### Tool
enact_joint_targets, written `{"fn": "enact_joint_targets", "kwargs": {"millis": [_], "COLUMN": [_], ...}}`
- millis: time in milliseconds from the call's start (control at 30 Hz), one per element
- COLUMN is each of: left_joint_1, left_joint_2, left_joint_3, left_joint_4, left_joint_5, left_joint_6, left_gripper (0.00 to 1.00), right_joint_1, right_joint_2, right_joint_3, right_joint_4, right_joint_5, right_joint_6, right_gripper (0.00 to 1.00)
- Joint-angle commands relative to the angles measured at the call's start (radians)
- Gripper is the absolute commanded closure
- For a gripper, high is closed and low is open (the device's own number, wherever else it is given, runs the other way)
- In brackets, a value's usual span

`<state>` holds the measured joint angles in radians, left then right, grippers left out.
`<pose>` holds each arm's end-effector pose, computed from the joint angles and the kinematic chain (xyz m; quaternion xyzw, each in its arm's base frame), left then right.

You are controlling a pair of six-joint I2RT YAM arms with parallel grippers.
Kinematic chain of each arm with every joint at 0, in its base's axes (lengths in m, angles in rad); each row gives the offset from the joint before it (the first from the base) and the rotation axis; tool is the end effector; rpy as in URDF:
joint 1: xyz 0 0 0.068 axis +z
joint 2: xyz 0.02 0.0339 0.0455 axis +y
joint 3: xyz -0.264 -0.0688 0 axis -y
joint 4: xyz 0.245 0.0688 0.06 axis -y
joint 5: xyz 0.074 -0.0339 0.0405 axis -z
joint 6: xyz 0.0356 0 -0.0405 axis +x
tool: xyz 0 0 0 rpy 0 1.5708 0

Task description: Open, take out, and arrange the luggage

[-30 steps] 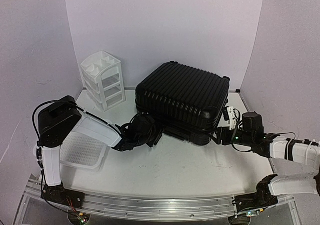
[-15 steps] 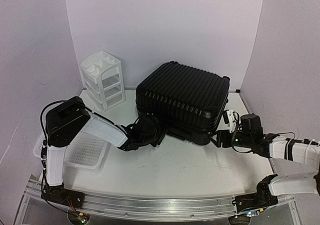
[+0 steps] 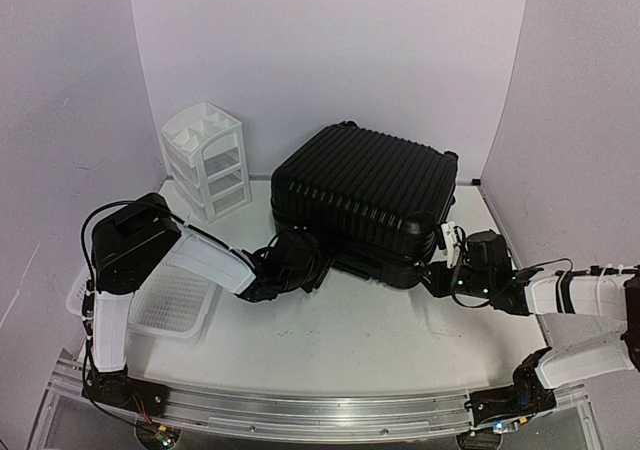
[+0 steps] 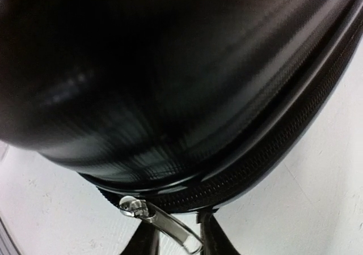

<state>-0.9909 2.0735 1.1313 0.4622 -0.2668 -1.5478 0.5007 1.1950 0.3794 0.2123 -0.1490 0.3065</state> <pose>0.2467 -0.3595 0.1319 -0.2992 0.7957 -0.4572 0.2612 0.1945 0.1125 0.1599 -0.1200 0.8753 0.2427 0.4007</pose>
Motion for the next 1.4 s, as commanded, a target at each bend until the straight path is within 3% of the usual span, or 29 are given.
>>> {"fn": "enact_joint_targets", "kwargs": {"millis": [0,100,233,433,533,700,767,967,1067,1267,1367], "left_joint_1": [0.011,0.011,0.011,0.011,0.012,0.037,0.050,0.071,0.072,0.073,0.085], "left_joint_2": [-0.010,-0.018,-0.011,0.019,0.021,0.003,-0.006,-0.060,-0.098,-0.200,-0.252], "left_joint_3": [0.029,0.041,0.067,0.090,0.090,0.047,0.024,-0.039,-0.070,-0.160,-0.201], "left_joint_4": [-0.006,-0.005,-0.006,-0.006,-0.007,-0.007,-0.007,-0.007,-0.010,-0.030,-0.061], "left_joint_5": [-0.017,0.002,0.012,-0.044,-0.098,-0.161,-0.170,-0.180,-0.166,-0.155,-0.159], "left_joint_6": [0.004,-0.005,-0.008,-0.008,0.015,0.053,0.062,0.089,0.095,0.140,0.155], "left_gripper": [0.47,0.39,0.39,0.52,0.62,0.79,0.86,0.97,1.00,1.00,1.00], "right_joint_1": [0.007,0.007,0.022,0.052,0.055,0.053,0.052,0.004,-0.084,-0.313,-0.369], "right_joint_2": [-0.014,-0.039,-0.065,-0.115,-0.143,-0.173,-0.203,-0.233,-0.221,-0.090,-0.044], "right_joint_3": [0.019,0.013,-0.004,-0.005,0.035,0.134,0.140,0.143,0.171,0.253,0.278], "right_joint_4": [0.125,0.113,0.128,0.079,-0.063,-0.384,-0.420,-0.393,-0.401,-0.400,-0.397], "right_joint_5": [0.061,0.016,-0.054,-0.031,0.071,0.393,0.457,0.356,0.281,-0.037,-0.127], "right_joint_6": [-0.008,-0.011,-0.015,-0.027,-0.035,-0.039,-0.089,-0.413,-0.474,-0.581,-0.601], "right_gripper": [0.97,1.00,1.00,1.00,1.00,1.00,1.00,1.00,1.00,1.00,1.00]}}
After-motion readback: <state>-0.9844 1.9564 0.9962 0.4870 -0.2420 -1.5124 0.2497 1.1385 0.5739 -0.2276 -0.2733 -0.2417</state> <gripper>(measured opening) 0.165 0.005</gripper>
